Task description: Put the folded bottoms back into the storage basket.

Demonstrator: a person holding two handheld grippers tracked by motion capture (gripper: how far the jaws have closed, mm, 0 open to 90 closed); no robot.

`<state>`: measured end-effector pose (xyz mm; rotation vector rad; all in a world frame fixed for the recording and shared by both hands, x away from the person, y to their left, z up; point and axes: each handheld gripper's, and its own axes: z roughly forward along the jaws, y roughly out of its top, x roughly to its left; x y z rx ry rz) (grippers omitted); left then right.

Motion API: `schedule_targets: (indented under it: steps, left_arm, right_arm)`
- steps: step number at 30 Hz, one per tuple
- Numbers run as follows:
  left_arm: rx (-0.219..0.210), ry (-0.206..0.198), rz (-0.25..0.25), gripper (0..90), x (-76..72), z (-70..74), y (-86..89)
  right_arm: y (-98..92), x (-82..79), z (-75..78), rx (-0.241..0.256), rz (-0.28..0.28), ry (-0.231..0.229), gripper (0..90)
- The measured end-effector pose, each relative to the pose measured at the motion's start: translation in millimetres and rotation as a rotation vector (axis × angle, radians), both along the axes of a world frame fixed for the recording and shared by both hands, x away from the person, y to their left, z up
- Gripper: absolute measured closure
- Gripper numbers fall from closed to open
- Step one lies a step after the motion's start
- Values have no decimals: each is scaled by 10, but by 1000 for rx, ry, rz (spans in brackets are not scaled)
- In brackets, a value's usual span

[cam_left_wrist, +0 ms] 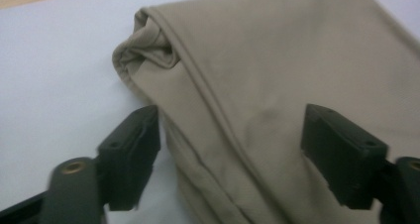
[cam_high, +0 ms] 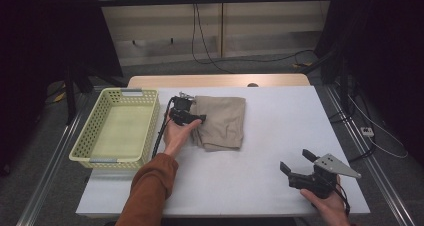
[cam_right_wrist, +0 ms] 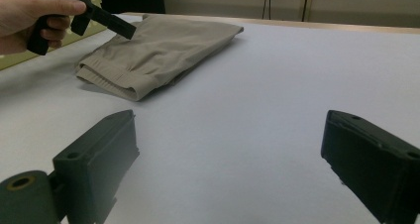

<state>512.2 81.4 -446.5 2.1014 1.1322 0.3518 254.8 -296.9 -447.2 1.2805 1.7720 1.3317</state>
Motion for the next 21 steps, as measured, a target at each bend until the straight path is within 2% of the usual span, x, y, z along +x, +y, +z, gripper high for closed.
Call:
schedule_targets:
  steps: [1, 3, 5, 7, 8, 10, 12, 14, 15, 17, 20, 21]
  left_arm:
    - [12, 5, 9, 263, 8, -23, -1]
    - [70, 18, 29, 236, 22, -73, 0]
    - [42, 41, 38, 236, 41, -91, 32]
    - [40, 50, 62, 277, 53, -90, 67]
    - [32, 56, 62, 305, 58, -91, 77]
    - [22, 62, 50, 305, 55, -88, 80]
    - [4, 74, 49, 323, 55, -84, 86]
    - [-59, 106, 65, 337, 71, -82, 104]
    - [-91, 119, 71, 373, 81, -85, 110]
    - [-132, 134, 82, 373, 95, -93, 114]
    - [-163, 151, 83, 407, 106, -99, 105]
    - [-155, 146, 82, 407, 104, -99, 90]
  right_arm:
    - [1, 3, -2, 4, -2, 1, 69]
    - [3, 1, 0, 1, 0, 0, 69]
    - [5, 0, 1, -1, 2, 0, 68]
    - [7, 0, -2, -3, 4, 3, 69]
    - [6, 3, -4, -3, 3, 5, 68]
    - [5, 4, -4, -3, 2, 6, 68]
    - [4, 4, -5, -4, 3, 6, 69]
    - [8, 9, -6, -3, 2, 6, 69]
    - [14, 13, -7, -1, 4, 9, 69]
    - [14, 9, -6, -3, 6, 9, 69]
    - [9, 9, -7, -3, 3, 8, 69]
    - [9, 9, -7, -3, 3, 8, 69]
